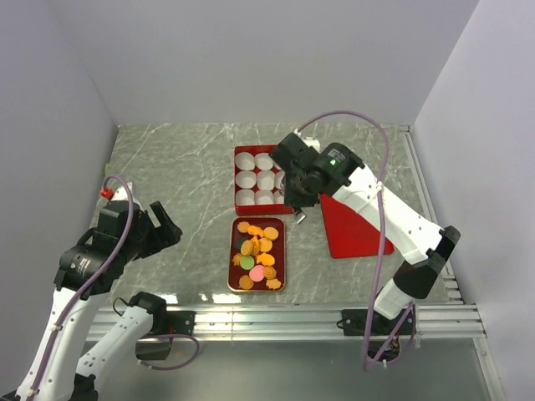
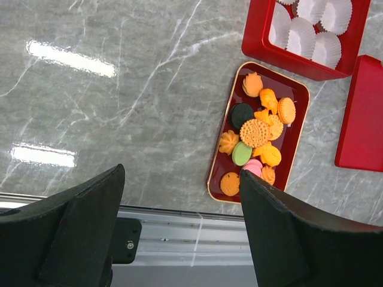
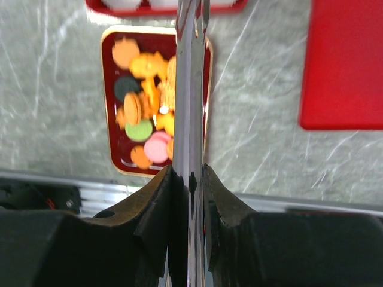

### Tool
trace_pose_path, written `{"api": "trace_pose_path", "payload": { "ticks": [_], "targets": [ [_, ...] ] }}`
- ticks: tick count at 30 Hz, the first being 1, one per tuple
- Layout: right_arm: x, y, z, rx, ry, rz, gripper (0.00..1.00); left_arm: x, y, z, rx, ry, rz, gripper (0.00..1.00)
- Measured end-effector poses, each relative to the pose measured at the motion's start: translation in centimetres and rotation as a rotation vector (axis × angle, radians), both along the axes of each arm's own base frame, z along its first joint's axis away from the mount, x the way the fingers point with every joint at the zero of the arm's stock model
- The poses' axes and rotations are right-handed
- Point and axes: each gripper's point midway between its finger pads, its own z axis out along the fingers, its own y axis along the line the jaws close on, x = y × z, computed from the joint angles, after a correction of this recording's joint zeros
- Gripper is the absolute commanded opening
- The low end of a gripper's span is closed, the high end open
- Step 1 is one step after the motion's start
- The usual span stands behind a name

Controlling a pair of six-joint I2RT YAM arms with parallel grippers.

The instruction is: Pack the cookies

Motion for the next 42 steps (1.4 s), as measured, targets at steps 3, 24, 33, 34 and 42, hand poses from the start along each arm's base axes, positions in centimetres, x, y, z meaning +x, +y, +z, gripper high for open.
{"api": "trace_pose_path", "payload": {
  "ticks": [3, 24, 33, 34, 42],
  "targets": [
    [1.4, -0.4, 0.2, -0.004, -0.01, -0.014, 0.06, 0.2, 0.0, 0.1, 0.003, 0.001, 0.003, 0.83],
    [2.9, -1.4, -5.8, -0.04, 0.196, -0.003, 0.16, 0.8, 0.3, 0.3, 0.024, 0.007, 0.019, 0.83],
    [3.8, -0.2, -5.9, -0.026, 0.205, 0.024, 0.48, 0.9, 0.2, 0.2, 0.027, 0.017, 0.019, 0.83],
    [3.9, -0.1, -5.9, -0.026, 0.205, 0.026, 0.5, 0.9, 0.2, 0.2, 0.027, 0.016, 0.019, 0.83],
    [4.5, 0.3, -5.7, -0.026, 0.199, 0.037, 0.59, 0.9, 0.2, 0.2, 0.027, 0.015, 0.019, 0.83]
  ]
}}
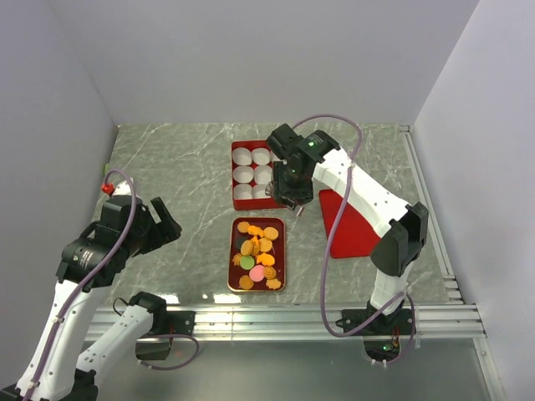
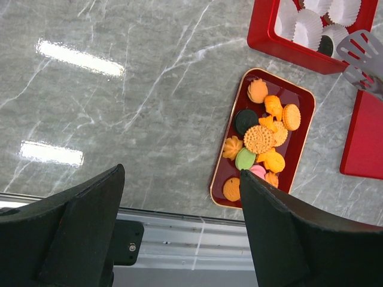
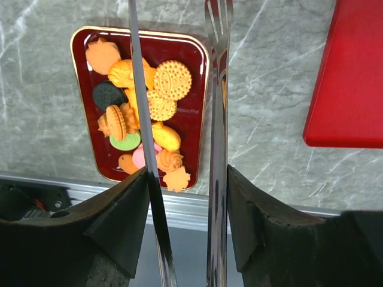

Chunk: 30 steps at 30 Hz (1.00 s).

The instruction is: Pack the cookies

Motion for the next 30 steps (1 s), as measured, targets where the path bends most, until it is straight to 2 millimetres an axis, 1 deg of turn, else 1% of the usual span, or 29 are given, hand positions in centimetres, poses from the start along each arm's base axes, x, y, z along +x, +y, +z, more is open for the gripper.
{"api": "trace_pose_path", "payload": {
  "ticks": [10, 13, 16, 18, 20, 23, 25, 27, 30],
  "targets": [
    [-0.2, -0.8, -0.1, -0.025, -0.008, -0.011, 0.59, -0.3, 0.1, 0.4, -0.006, -0.022, 0.001, 0.84],
    [-1.3, -1.6, 0.1, -0.025, -0.009, -0.019, 0.6, -0.4, 0.1, 0.4, -0.007, -0.024, 0.001, 0.83],
    [-2.8, -2.2, 1.0, -0.012, -0.027, -0.021, 0.59, -0.4, 0.1, 0.4, -0.007, -0.024, 0.001, 0.83],
    [-4.1, -1.7, 1.8, -0.005, -0.049, -0.001, 0.59, -0.3, 0.1, 0.4, -0.008, -0.024, 0.0, 0.83],
    [-5.9, -0.3, 2.3, 0.007, -0.06, 0.045, 0.59, -0.3, 0.1, 0.4, -0.008, -0.024, 0.0, 0.83],
    [-8.6, 1.8, 2.1, 0.019, -0.049, 0.111, 0.59, -0.3, 0.1, 0.3, -0.008, -0.021, 0.0, 0.82],
    [-10.2, 2.8, 1.6, 0.022, -0.029, 0.14, 0.58, -0.3, 0.1, 0.2, -0.008, -0.019, 0.0, 0.82],
    [-11.1, 3.2, 1.2, 0.02, -0.011, 0.15, 0.56, -0.3, 0.0, 0.2, -0.01, -0.018, -0.001, 0.82],
    [-11.7, 3.7, 0.7, 0.021, 0.005, 0.147, 0.54, -0.2, -0.1, 0.3, -0.016, -0.021, -0.003, 0.82]
  ]
}}
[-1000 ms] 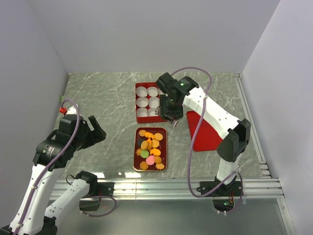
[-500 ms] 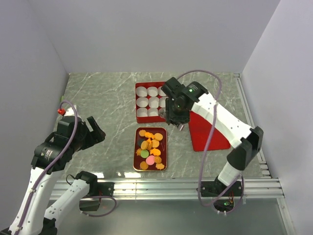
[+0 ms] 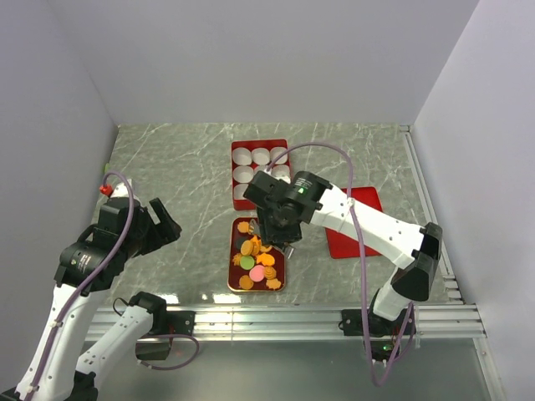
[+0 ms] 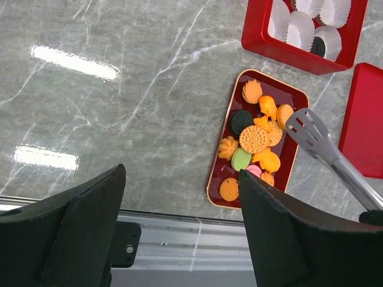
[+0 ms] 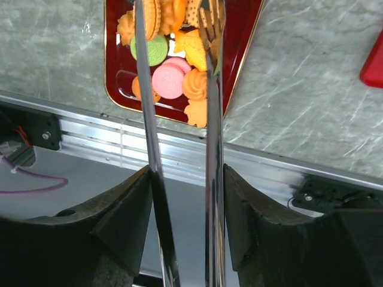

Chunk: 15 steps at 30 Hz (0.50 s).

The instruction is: Pack the cookies

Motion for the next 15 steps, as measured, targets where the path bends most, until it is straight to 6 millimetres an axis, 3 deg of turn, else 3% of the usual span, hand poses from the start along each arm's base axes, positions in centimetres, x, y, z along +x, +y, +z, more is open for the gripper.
{"api": "trace_pose_path", "payload": {
  "ticks": [15],
  "targets": [
    [-2.4, 2.4, -1.5, -0.017, 0.046, 0.056, 0.5, -0.3, 0.1, 0.3, -0.011, -0.019, 0.004, 0.82]
  ]
}}
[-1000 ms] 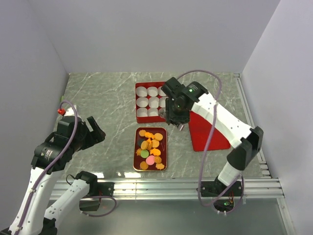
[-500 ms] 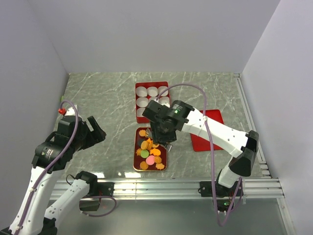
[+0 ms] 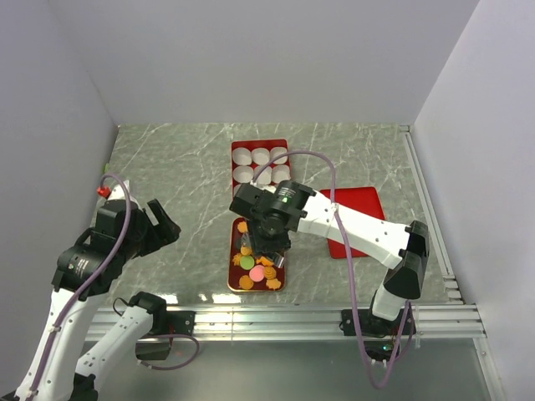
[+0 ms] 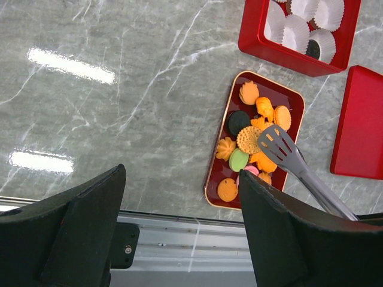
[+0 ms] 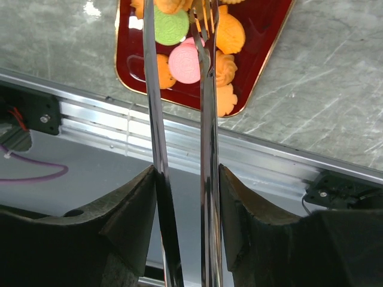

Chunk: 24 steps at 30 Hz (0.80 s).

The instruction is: Pack the cookies

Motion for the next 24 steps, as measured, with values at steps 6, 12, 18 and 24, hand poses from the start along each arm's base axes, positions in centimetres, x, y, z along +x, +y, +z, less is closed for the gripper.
{"api": "trace_pose_path", "payload": {
  "ticks": [6, 12, 18, 24],
  "targets": [
    [-0.38, 0.73, 0.21, 0.012, 0.007, 0.015, 0.49, -0.04, 0.0, -0.33, 0.0, 0.007, 0.002, 0.82],
    [-0.66, 0.91, -0.15, -0.003, 0.019, 0.024, 0.49, -0.09, -0.03, -0.56, -0.009, 0.013, 0.011, 0.82],
    [-0.65, 0.82, -0.31, -0.017, 0.021, 0.024, 0.48, -0.33, 0.06, -0.7, -0.01, 0.009, 0.012, 0.82],
    [-0.57, 0.99, -0.08, -0.011, 0.018, 0.024, 0.48, -0.32, 0.05, -0.71, -0.011, 0.009, 0.012, 0.82]
  ]
}}
